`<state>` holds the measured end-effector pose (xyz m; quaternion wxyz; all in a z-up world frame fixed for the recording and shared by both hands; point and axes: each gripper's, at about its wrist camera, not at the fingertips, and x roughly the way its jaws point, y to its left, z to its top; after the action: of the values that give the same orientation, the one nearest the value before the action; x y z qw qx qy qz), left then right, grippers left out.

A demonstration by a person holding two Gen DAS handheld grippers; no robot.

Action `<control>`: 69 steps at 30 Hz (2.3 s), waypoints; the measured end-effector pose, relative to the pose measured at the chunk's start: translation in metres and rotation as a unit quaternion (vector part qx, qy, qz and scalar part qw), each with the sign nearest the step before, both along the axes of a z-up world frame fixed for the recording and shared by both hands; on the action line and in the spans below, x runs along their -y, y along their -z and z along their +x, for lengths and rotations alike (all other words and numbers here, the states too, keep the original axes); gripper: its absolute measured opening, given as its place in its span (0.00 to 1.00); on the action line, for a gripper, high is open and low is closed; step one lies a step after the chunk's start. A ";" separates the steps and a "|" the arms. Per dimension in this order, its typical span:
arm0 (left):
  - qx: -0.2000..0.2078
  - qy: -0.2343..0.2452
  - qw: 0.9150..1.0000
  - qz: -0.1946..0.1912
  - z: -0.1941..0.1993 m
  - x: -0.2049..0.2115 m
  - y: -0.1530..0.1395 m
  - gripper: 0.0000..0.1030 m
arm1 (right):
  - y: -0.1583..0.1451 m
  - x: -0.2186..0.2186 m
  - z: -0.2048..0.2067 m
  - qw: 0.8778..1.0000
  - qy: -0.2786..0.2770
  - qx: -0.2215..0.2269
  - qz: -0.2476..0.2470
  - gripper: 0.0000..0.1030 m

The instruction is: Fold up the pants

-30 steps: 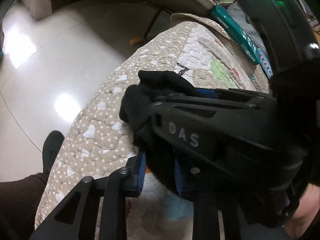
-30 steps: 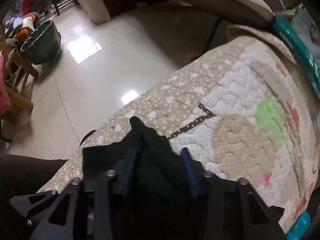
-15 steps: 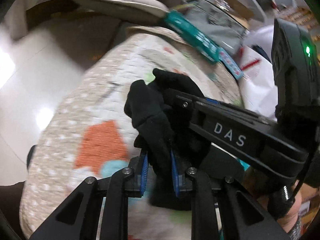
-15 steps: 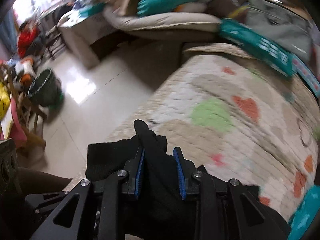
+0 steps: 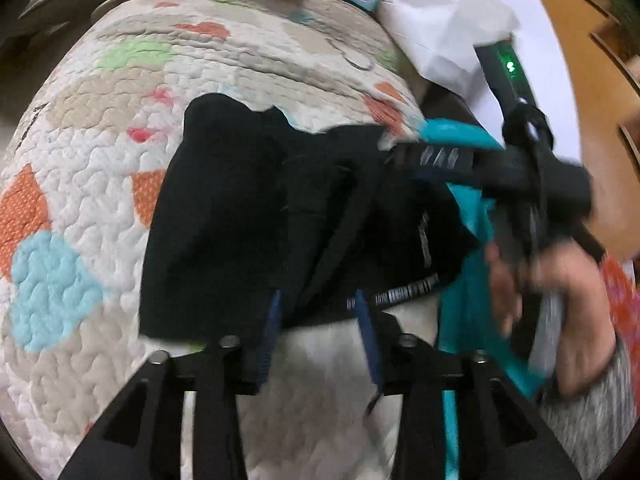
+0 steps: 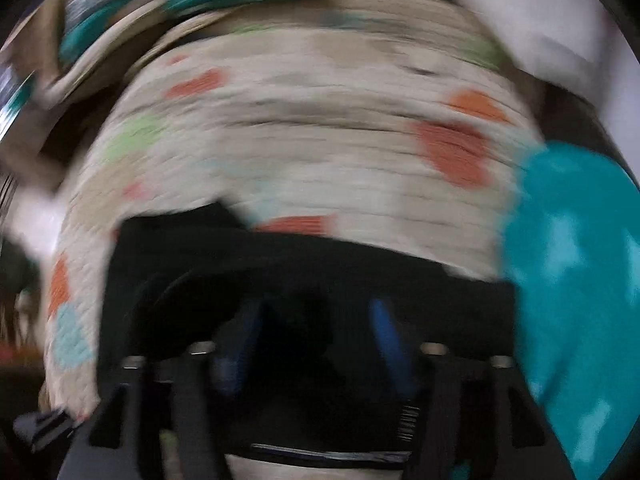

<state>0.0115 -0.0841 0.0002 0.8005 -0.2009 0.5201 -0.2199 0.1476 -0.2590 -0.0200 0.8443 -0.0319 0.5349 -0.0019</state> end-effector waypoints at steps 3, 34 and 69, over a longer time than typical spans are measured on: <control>-0.004 -0.013 1.000 -0.004 -0.013 -0.023 -0.001 0.40 | -0.026 0.036 -0.011 0.994 0.083 0.071 0.028 0.73; -0.007 -0.065 0.996 0.068 0.049 -0.031 0.055 0.20 | 0.060 -0.169 0.042 0.976 -0.195 -0.091 0.021 0.16; 0.004 -0.265 0.964 -0.020 0.025 -0.203 0.032 0.45 | -0.004 -0.163 -0.031 0.980 -0.170 0.010 0.100 0.49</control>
<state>0.0363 0.1187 -0.0321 0.8282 -0.3462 0.4405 -0.0114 0.1169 -0.0958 -0.0157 0.8363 -0.0380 0.5110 0.1952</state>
